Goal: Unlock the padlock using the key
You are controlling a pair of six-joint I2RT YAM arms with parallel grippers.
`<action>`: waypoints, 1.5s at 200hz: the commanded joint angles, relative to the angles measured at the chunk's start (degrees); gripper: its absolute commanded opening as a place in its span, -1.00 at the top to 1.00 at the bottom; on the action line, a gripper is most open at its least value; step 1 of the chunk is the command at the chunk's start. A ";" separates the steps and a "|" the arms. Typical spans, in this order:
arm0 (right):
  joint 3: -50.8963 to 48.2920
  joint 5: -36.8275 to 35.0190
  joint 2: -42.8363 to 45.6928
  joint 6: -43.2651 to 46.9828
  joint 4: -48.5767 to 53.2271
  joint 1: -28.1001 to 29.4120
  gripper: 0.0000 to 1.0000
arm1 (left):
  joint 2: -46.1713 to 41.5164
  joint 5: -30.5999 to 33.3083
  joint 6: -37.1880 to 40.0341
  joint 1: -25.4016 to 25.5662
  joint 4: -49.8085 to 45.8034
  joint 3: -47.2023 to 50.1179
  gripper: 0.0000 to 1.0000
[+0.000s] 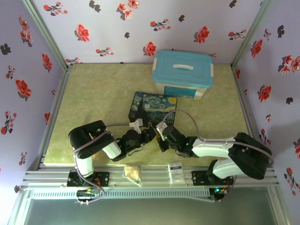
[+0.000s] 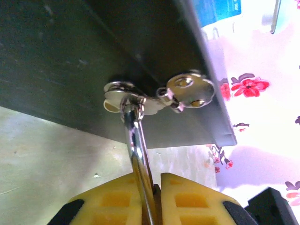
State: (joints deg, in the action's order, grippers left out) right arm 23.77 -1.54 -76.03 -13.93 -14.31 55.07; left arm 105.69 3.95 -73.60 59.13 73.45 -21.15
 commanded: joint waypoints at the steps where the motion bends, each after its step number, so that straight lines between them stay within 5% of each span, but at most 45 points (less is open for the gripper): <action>1: -2.05 14.86 2.04 -6.63 -10.37 -5.17 0.99 | -0.83 -0.79 0.15 0.46 0.49 1.28 1.00; 44: -0.84 19.86 -2.09 -9.07 -9.92 -6.73 0.83 | 0.31 -1.25 -0.31 0.46 0.48 0.89 1.00; 85: -2.99 11.40 2.66 -10.27 -8.34 -6.79 0.61 | -0.07 0.48 -1.00 0.16 -0.31 2.49 1.00; 116: -2.56 6.79 4.12 -10.92 -5.47 -6.88 0.25 | 0.80 0.47 -1.37 0.05 -1.11 2.40 1.00; 142: -1.84 4.69 2.74 -12.33 -5.21 -6.85 0.20 | 0.26 0.80 -1.05 -0.16 -3.64 2.55 0.97; 248: 0.67 -7.73 6.06 -13.91 3.74 -6.85 0.24 | -15.64 3.08 17.76 -2.81 -60.67 -11.53 0.81; 300: 0.64 -11.12 9.33 -13.75 7.54 -6.90 0.25 | -13.48 5.22 24.98 -2.72 -75.71 -19.11 0.71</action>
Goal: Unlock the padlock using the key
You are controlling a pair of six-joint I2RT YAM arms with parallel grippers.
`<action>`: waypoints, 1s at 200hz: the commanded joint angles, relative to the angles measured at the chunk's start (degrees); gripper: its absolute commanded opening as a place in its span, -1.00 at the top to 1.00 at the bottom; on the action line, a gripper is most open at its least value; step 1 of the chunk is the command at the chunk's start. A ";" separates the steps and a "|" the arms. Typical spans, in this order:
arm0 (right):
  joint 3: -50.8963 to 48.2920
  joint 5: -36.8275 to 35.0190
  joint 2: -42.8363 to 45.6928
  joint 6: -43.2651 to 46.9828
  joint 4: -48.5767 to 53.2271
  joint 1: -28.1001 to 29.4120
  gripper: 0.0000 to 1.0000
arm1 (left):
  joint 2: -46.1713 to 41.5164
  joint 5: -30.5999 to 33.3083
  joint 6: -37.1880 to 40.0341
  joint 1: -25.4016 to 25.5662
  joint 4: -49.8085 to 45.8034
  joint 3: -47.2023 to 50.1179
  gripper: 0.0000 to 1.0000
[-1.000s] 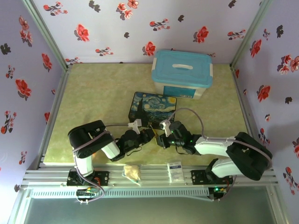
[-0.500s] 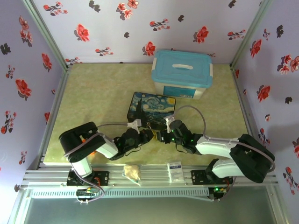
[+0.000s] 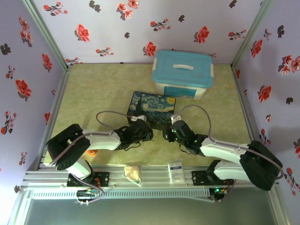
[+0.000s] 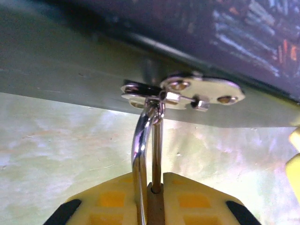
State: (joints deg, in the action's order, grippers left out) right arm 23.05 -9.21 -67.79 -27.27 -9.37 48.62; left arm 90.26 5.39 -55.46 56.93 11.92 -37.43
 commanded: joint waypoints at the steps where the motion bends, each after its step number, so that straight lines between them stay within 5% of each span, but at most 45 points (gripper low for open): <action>1: 1.33 -3.49 1.13 -0.46 2.55 -0.46 0.25 | 2.08 3.76 6.93 -0.46 -14.37 -3.05 0.70; 200: -0.11 -5.09 -0.81 -1.18 0.67 -0.40 0.28 | 10.75 9.92 10.11 5.94 -29.23 -14.91 0.50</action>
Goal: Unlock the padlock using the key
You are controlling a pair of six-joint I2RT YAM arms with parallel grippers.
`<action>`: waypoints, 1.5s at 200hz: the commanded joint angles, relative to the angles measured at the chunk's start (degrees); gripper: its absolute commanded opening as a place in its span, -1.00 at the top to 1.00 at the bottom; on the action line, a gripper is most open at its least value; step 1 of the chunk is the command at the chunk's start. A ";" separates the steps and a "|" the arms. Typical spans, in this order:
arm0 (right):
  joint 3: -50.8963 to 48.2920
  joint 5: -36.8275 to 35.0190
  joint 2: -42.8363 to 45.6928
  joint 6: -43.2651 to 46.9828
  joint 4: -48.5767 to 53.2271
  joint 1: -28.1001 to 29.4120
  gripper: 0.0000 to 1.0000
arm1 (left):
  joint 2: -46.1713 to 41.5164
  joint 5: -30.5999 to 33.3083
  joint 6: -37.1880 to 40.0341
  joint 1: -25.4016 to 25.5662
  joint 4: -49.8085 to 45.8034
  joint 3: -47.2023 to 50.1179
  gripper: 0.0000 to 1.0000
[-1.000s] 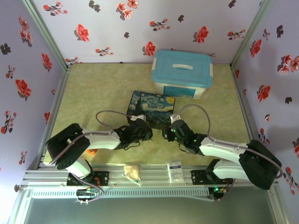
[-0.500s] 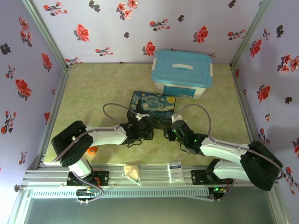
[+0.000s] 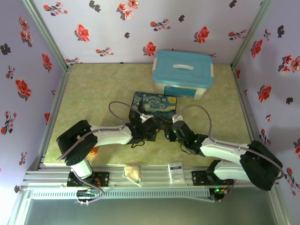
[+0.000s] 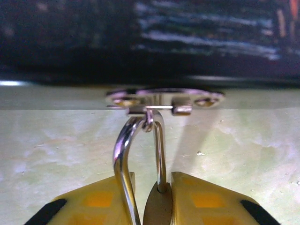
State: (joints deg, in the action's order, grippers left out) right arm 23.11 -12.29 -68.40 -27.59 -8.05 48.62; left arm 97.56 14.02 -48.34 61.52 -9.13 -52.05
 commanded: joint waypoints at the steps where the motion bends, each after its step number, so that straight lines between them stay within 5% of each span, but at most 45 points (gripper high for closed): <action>1: -0.13 -1.97 -0.22 -0.87 -0.69 -0.43 0.28 | 3.53 1.32 3.03 1.34 -8.23 -0.35 0.50; 131: -1.45 -4.23 0.60 -2.33 -0.80 -0.45 0.29 | 6.21 11.02 5.09 4.86 -20.92 -7.28 0.50; 243: -3.21 -6.51 1.73 -4.30 -1.14 -0.46 0.29 | 11.13 16.76 6.34 10.70 -27.87 -15.79 0.32; 300: -4.39 -8.62 3.22 -4.88 -0.95 -0.38 0.30 | 11.26 18.34 6.74 11.21 -30.19 -17.38 0.43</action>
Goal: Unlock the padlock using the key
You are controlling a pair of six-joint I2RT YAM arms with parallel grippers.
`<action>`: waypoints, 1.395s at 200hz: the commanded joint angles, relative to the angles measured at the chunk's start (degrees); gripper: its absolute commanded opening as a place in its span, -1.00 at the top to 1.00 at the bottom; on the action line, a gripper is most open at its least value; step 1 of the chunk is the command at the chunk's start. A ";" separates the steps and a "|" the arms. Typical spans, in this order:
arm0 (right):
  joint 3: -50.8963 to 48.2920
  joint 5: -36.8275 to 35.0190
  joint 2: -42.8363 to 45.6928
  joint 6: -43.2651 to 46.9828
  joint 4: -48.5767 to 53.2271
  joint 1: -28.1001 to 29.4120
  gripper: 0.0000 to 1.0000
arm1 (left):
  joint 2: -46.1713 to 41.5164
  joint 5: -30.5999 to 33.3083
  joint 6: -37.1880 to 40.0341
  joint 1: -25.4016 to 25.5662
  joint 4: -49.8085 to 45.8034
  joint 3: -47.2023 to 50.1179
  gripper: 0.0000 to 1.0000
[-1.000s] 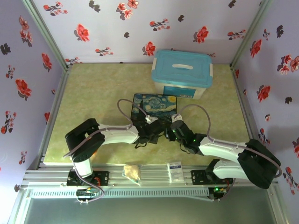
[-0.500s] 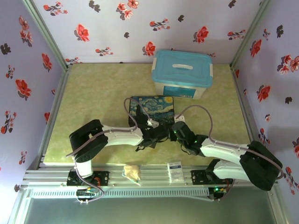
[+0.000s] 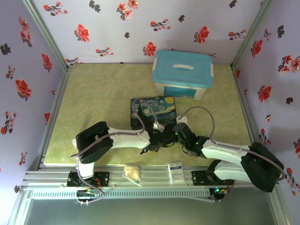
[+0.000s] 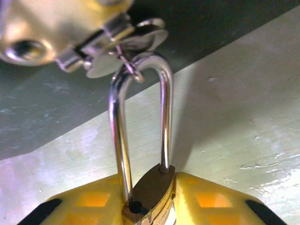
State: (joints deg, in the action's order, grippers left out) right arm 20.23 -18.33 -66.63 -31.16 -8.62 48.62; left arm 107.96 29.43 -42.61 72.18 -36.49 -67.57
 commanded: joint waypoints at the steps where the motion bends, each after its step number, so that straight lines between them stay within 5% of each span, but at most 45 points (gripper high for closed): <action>1: -1.51 -2.59 1.43 -1.34 -0.36 -0.37 0.30 | 0.85 2.97 1.02 0.52 -2.86 -1.86 0.43; 140: -1.51 -5.94 2.68 -3.85 2.05 -0.44 0.30 | 2.54 9.57 3.93 -4.51 -9.82 0.34 0.61; 201: -0.70 -6.11 -0.74 -4.61 1.64 -0.45 0.30 | 3.71 8.10 2.62 -1.65 -11.09 -3.12 0.40; 246: -0.64 -6.12 -0.78 -4.28 1.59 -0.45 0.30 | 4.46 8.07 1.78 -0.48 -12.74 -4.76 0.48; 279: -0.80 -6.02 -0.79 -4.34 1.48 -0.39 0.29 | 2.78 4.77 2.50 -0.27 -10.62 -4.39 0.25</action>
State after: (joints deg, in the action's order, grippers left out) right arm 18.44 -22.55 -67.22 -34.59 -7.38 48.62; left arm 111.79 36.03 -40.03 71.53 -47.18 -71.20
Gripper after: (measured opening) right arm 0.354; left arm 0.360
